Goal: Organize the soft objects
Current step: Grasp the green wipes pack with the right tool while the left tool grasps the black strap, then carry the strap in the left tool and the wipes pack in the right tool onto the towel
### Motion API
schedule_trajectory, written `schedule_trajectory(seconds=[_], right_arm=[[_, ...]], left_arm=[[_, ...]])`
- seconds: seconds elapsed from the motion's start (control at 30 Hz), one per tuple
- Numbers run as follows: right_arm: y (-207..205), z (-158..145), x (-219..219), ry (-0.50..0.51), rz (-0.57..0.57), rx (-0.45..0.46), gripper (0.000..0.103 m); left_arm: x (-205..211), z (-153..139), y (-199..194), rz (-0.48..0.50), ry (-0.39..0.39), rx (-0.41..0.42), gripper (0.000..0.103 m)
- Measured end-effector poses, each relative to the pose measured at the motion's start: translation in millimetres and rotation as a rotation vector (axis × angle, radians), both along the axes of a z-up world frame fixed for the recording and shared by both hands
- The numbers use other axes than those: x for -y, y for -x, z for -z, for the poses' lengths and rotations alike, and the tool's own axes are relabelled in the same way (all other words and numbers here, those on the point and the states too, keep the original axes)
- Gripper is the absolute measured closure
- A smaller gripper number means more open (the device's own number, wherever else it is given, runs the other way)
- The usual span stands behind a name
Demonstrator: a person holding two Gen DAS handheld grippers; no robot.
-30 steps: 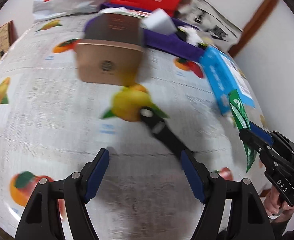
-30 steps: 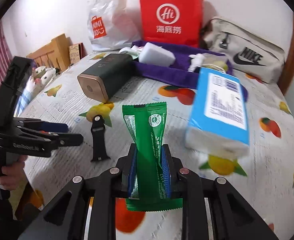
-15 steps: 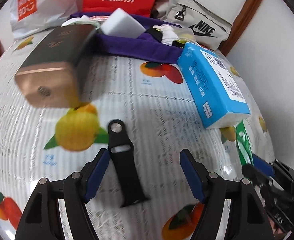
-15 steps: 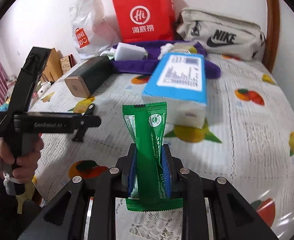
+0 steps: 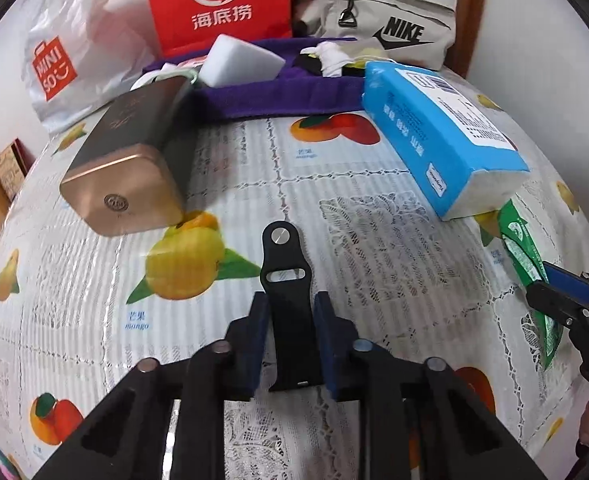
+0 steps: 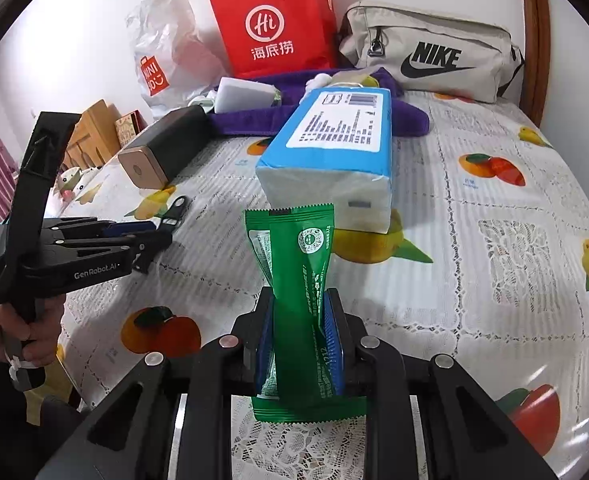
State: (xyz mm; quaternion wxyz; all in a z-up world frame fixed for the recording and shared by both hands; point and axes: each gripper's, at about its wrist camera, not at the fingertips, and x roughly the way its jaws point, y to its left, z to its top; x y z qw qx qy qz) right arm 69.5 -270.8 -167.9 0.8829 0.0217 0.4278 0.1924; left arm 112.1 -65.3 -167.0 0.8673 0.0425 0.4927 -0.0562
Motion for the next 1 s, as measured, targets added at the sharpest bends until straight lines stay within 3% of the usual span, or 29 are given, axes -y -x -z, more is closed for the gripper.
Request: schedule_trajectory(seconds=[0.17, 0.37, 0.63, 1.0], right_arm=[[3, -4, 1, -0.003, 0.009, 0.012, 0.079], [-2, -1, -2, 0.015, 0.028, -0.002, 0.079], [3, -9, -5, 0.025, 0.05, 0.002, 0.08], [2, -21, -7, 0.057, 0.064, 0.007, 0.08]], left_arm=[[-8, 0, 1, -0.017, 0.061, 0.002, 0.081], [-3, 2, 4, 0.0, 0.049, 0.038, 0.083], [-19, -5, 7, -0.017, 0.13, 0.017, 0.083], [-53, -25, 19, -0.085, 0.168, 0.062, 0.083]])
